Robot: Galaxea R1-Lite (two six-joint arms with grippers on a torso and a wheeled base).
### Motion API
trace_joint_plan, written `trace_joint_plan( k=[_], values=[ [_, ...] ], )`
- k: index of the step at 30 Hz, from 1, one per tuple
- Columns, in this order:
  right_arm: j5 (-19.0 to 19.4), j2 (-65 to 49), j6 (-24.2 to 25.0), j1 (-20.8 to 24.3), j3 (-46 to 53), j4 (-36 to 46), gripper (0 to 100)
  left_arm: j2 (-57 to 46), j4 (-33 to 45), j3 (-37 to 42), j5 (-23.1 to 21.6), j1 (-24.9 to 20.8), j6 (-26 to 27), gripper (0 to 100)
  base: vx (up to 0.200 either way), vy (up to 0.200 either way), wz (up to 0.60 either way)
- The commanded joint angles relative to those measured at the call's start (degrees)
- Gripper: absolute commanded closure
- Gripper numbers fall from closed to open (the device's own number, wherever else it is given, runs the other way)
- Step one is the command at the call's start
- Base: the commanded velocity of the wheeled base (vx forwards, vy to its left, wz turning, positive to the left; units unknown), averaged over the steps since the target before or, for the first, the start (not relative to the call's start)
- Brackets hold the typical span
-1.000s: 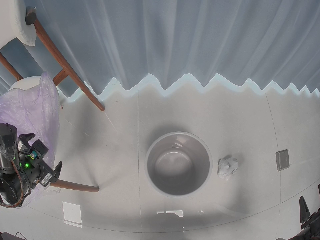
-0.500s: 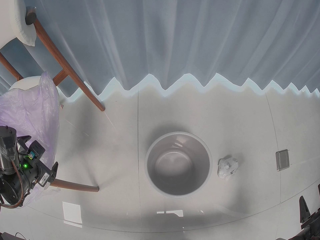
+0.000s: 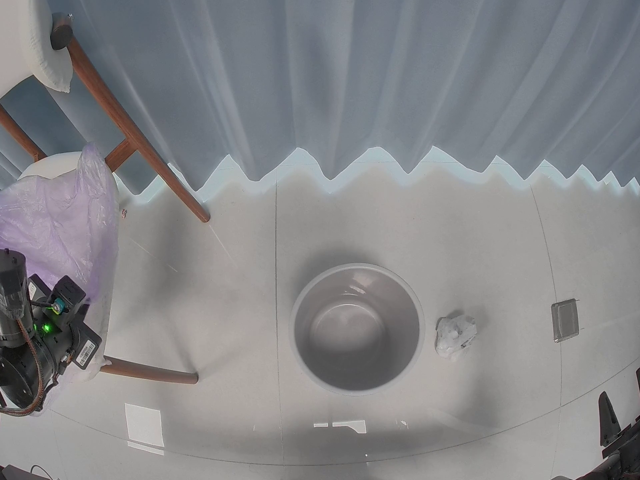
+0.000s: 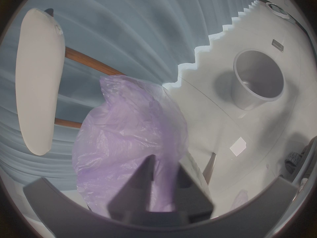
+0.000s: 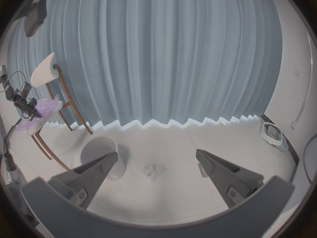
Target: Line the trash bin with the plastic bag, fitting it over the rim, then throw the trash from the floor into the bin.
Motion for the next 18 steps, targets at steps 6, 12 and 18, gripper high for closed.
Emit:
trace_joint_plan(
  k=[6,12,18],
  values=[
    [-0.01,-1.01,-0.09,0.01,0.92,-0.02,0,-0.40,-0.66,0.07,-0.24,-0.32,-0.23,100,0.000,0.000,0.00],
    [-0.01,-1.01,0.00,0.01,0.92,-0.02,0,-2.07,-0.57,-0.37,-3.05,-0.68,-4.80,100,0.000,0.000,0.00],
    [-0.01,-1.01,0.00,0.01,0.92,-0.02,0,-4.18,0.58,0.07,-10.61,-1.55,-15.79,100,0.000,0.000,0.00]
  ],
)
